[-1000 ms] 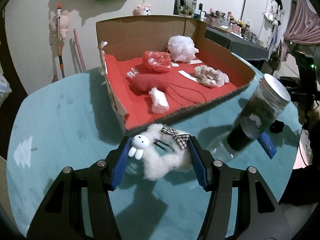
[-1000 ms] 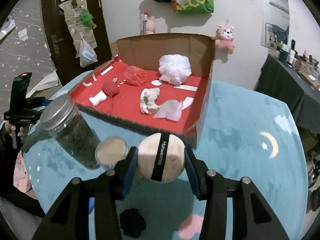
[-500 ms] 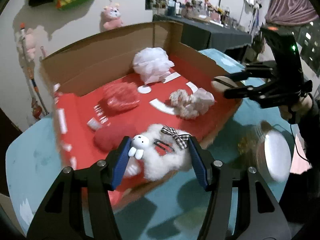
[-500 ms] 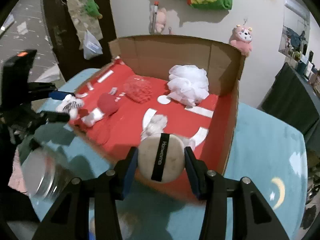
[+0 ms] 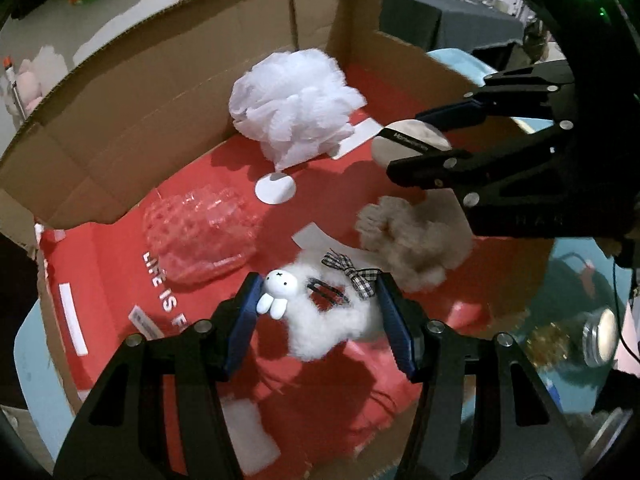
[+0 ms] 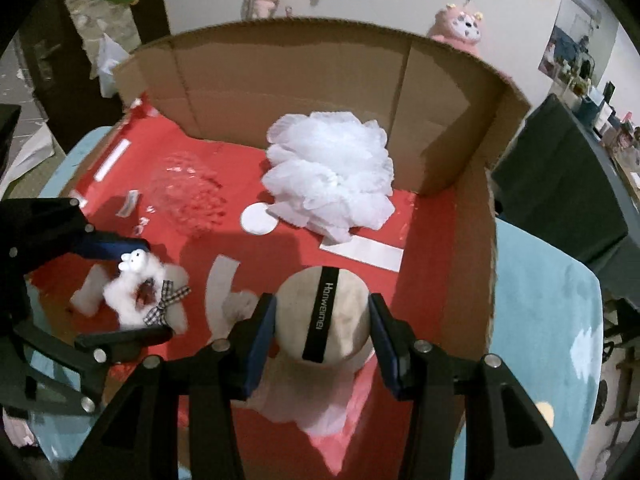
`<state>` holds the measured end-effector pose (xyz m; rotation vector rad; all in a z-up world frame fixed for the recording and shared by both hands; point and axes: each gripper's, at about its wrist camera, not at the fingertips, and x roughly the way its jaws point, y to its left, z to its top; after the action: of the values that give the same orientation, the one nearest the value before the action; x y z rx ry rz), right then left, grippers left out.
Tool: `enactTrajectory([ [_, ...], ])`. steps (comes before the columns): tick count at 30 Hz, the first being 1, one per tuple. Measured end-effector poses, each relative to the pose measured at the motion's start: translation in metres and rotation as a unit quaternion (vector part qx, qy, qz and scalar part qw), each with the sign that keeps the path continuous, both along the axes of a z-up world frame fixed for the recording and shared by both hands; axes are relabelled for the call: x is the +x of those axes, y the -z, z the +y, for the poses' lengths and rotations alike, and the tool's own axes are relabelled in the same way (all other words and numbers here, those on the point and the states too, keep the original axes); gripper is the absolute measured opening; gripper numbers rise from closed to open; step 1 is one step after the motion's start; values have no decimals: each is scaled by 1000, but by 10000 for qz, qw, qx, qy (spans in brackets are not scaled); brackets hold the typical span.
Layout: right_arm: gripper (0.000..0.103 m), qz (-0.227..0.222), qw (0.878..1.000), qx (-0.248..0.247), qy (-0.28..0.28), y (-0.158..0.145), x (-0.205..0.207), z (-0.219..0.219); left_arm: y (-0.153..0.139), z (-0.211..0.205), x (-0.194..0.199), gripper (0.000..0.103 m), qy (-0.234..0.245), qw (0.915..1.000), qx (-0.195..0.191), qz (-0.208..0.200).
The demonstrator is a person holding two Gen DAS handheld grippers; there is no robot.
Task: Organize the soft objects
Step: 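Lower the bunny and puff into the box and open both tools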
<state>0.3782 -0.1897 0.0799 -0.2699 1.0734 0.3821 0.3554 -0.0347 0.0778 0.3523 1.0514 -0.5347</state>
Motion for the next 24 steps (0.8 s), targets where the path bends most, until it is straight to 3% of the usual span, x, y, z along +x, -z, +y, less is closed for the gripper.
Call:
enactTrajectory([
  [13, 50, 399, 9978, -462, 256, 28, 38, 12, 24, -9, 23, 56, -150, 9989, 445, 84],
  [24, 53, 368, 9966, -692, 240, 32, 37, 20, 25, -3, 25, 57, -190, 9987, 469, 33],
])
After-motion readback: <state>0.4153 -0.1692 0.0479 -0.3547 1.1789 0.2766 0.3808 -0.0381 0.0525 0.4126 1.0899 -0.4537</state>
